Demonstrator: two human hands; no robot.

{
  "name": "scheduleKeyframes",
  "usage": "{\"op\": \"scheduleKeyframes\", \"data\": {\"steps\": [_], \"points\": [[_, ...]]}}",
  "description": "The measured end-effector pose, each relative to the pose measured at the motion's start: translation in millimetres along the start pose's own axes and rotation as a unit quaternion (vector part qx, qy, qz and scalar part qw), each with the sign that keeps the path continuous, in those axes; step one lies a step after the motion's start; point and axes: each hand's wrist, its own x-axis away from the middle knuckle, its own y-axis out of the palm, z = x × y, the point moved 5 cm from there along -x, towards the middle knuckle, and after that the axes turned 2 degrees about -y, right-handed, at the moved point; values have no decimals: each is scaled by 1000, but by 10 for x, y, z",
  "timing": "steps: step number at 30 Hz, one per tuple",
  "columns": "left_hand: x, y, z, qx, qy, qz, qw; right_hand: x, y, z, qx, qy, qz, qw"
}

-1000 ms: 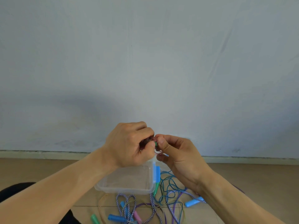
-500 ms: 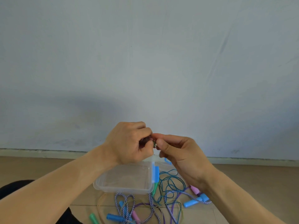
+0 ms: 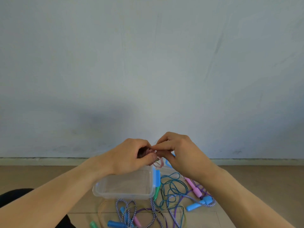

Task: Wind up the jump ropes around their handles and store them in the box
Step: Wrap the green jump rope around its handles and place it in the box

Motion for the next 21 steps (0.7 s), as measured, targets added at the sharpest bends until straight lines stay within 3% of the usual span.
{"op": "scheduleKeyframes", "data": {"steps": [5,10,13,15,17,21], "points": [[-24,37,58,-65,0,27,998,-22,70,-65,141,-46,-4,989],[-68,82,-154,-128,-58,-12,990,-38,50,-401,100,-80,75,989],[-111,87,-177,-122,-73,-11,990,-16,80,-412,40,5,63,997],[-123,84,-134,-135,-62,0,989,-13,-4,-296,-53,74,100,991],[-122,84,-98,-148,-43,-12,988,2,-99,-173,-172,138,146,964],[-95,161,47,-100,0,-108,989,66,-234,226,-353,260,259,861]]}}
